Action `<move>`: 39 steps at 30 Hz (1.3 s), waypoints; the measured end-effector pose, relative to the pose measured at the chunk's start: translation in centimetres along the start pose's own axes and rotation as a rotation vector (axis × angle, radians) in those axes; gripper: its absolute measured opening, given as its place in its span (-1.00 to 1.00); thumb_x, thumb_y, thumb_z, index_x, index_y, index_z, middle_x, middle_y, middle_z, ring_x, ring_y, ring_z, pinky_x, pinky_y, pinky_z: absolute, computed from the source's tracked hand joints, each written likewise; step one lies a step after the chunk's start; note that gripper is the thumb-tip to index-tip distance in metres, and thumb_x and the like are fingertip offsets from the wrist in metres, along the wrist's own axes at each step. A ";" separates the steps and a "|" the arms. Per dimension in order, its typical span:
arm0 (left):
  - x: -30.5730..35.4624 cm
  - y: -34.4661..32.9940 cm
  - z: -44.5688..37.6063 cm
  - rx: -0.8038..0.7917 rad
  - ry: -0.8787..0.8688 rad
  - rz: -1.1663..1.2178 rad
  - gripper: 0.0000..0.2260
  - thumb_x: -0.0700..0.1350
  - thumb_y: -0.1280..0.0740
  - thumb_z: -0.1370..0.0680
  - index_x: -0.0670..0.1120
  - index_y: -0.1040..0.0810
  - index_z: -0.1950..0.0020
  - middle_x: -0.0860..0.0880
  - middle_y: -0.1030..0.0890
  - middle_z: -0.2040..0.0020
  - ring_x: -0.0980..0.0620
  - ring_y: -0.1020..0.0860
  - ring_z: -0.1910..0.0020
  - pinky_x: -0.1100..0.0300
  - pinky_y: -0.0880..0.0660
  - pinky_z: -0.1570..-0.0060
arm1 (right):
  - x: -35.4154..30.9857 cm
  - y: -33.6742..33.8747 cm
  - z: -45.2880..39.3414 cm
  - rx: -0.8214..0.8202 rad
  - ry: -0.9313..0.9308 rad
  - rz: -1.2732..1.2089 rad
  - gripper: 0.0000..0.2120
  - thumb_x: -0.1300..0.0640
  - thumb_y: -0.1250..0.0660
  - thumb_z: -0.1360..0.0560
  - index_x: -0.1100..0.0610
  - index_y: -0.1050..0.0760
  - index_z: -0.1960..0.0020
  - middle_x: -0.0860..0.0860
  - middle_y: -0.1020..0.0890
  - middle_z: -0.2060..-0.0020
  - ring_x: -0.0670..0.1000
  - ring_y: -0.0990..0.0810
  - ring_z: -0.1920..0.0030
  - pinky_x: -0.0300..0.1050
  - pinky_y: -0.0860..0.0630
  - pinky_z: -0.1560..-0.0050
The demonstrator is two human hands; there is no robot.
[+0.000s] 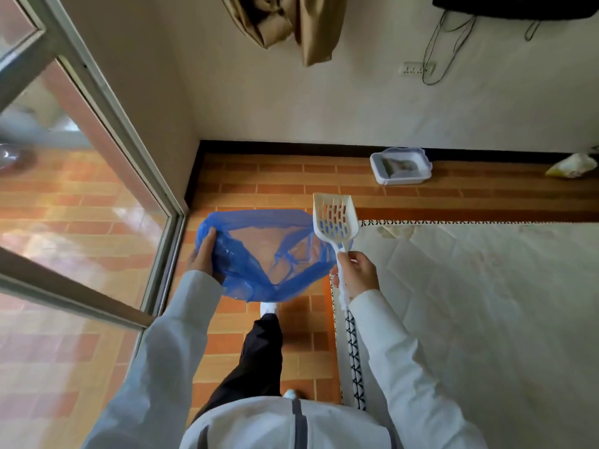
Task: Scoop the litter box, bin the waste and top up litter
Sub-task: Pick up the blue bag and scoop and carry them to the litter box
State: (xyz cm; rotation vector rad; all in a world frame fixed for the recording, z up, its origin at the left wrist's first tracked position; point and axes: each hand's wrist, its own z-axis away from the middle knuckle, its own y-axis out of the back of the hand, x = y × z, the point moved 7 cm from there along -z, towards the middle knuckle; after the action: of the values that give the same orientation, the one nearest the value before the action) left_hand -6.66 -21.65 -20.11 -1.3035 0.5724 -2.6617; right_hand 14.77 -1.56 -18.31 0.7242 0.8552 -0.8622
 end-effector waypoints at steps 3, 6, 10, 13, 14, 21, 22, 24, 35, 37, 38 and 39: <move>1.5 -3.3 -5.0 -0.042 -0.011 0.007 -0.77 -0.02 -0.34 -0.54 -0.12 -0.57 -0.11 -0.02 -0.69 0.26 0.00 -0.64 0.18 0.14 -0.56 0.13 | -2.8 -2.2 -4.9 -0.002 -0.001 -0.016 -0.84 0.14 -0.25 -0.57 0.22 -0.50 -0.05 0.07 -0.55 0.40 -0.02 -0.43 0.48 -0.32 -0.40 0.52; 4.0 -7.3 -10.0 -0.082 -0.020 -0.005 -0.68 -0.01 -0.35 -0.53 -0.16 -0.55 -0.20 -0.10 -0.67 0.14 -0.03 -0.65 0.16 0.14 -0.59 0.09 | -6.0 -4.8 -9.8 -0.019 -0.001 0.016 -0.85 0.10 -0.25 -0.57 0.18 -0.49 -0.02 0.06 -0.57 0.39 0.00 -0.45 0.47 -0.27 -0.41 0.48; 7.5 -13.2 -16.6 -0.086 -0.003 -0.037 -0.83 -0.07 -0.28 -0.58 -0.15 -0.55 -0.03 -0.01 -0.67 0.38 0.08 -0.65 0.38 0.29 -0.56 0.39 | -10.6 -8.0 -16.4 0.007 -0.002 -0.017 -0.85 0.11 -0.26 -0.56 0.21 -0.49 0.01 0.08 -0.51 0.41 0.05 -0.43 0.44 -0.14 -0.36 0.39; 9.9 -17.3 -21.4 -0.105 0.011 -0.104 -0.80 -0.06 -0.34 -0.54 -0.15 -0.56 -0.07 -0.02 -0.68 0.36 0.06 -0.65 0.37 0.23 -0.59 0.28 | -13.6 -10.0 -20.9 0.037 -0.002 -0.032 -0.88 0.08 -0.28 -0.55 0.13 -0.48 0.07 0.08 -0.51 0.41 0.06 -0.43 0.43 -0.11 -0.35 0.36; 10.5 -18.4 -23.0 -0.103 0.020 -0.113 -0.81 -0.05 -0.35 -0.53 -0.13 -0.57 -0.07 0.00 -0.68 0.36 0.06 -0.65 0.37 0.21 -0.59 0.23 | -14.4 -10.5 -22.2 0.054 -0.003 -0.045 -0.88 0.07 -0.28 -0.54 0.13 -0.48 0.08 0.09 -0.52 0.40 0.05 -0.43 0.44 -0.11 -0.35 0.35; 13.5 -27.5 -31.5 -0.095 0.056 -0.153 -0.93 -0.08 -0.37 -0.52 -0.06 -0.57 0.10 0.04 -0.65 0.43 0.10 -0.63 0.44 0.28 -0.57 0.38 | -19.4 -12.6 -30.7 0.110 -0.071 -0.103 -0.86 0.05 -0.27 -0.55 0.12 -0.49 0.09 0.05 -0.50 0.40 0.01 -0.45 0.43 -0.16 -0.41 0.34; 13.7 -28.7 -32.7 -0.100 0.060 -0.163 -0.93 -0.07 -0.37 -0.52 -0.07 -0.57 0.09 0.03 -0.65 0.43 0.10 -0.63 0.44 0.28 -0.58 0.37 | -19.9 -12.8 -32.2 0.127 -0.082 -0.116 -0.86 0.05 -0.28 -0.55 0.13 -0.50 0.07 0.04 -0.50 0.40 0.01 -0.44 0.43 -0.16 -0.41 0.34; 13.9 -31.6 -35.2 -0.110 0.067 -0.177 -0.91 -0.06 -0.39 -0.51 -0.07 -0.58 0.06 0.01 -0.66 0.38 0.07 -0.63 0.39 0.24 -0.58 0.32 | -21.0 -13.2 -35.2 0.159 -0.103 -0.147 -0.85 0.05 -0.30 -0.54 0.14 -0.52 0.04 0.03 -0.52 0.38 0.00 -0.47 0.41 -0.15 -0.44 0.32; 13.2 -52.0 -47.9 -0.196 0.140 -0.237 -0.89 -0.04 -0.41 -0.49 -0.04 -0.56 0.06 -0.09 -0.63 0.12 -0.06 -0.60 0.17 0.07 -0.53 0.14 | -30.4 -11.7 -54.4 0.220 -0.153 -0.237 -0.88 0.05 -0.28 -0.56 0.09 -0.48 0.07 0.07 -0.49 0.33 0.01 -0.42 0.37 -0.16 -0.40 0.31; 12.8 -55.8 -49.4 -0.179 0.177 -0.265 -0.86 -0.03 -0.42 -0.47 -0.03 -0.51 0.10 -0.10 -0.60 0.11 -0.07 -0.58 0.18 0.03 -0.51 0.06 | -32.3 -10.6 -57.4 0.235 -0.162 -0.240 -0.86 0.02 -0.28 -0.55 0.09 -0.47 0.07 0.04 -0.48 0.34 -0.01 -0.42 0.37 -0.16 -0.40 0.31; 12.5 -57.6 -50.2 -0.185 0.190 -0.283 -0.84 -0.01 -0.43 -0.46 -0.03 -0.50 0.11 -0.11 -0.60 0.11 -0.07 -0.58 0.17 0.01 -0.50 0.03 | -33.3 -10.0 -58.8 0.243 -0.156 -0.249 -0.86 0.02 -0.28 -0.55 0.10 -0.47 0.06 0.03 -0.48 0.34 -0.01 -0.42 0.37 -0.17 -0.40 0.32; 12.2 -59.4 -51.0 -0.197 0.200 -0.301 -0.83 0.00 -0.44 -0.46 -0.04 -0.50 0.09 -0.10 -0.60 0.11 -0.07 -0.58 0.17 0.01 -0.50 0.02 | -34.0 -9.2 -60.1 0.251 -0.152 -0.264 -0.86 0.02 -0.28 -0.56 0.09 -0.47 0.04 0.02 -0.49 0.34 -0.03 -0.43 0.37 -0.19 -0.40 0.32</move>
State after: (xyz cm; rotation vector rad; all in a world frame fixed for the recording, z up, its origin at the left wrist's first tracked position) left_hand -50.81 44.02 -16.59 -1.2671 0.7324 -3.0762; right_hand -26.14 54.87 -19.05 0.7613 0.7225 -1.2616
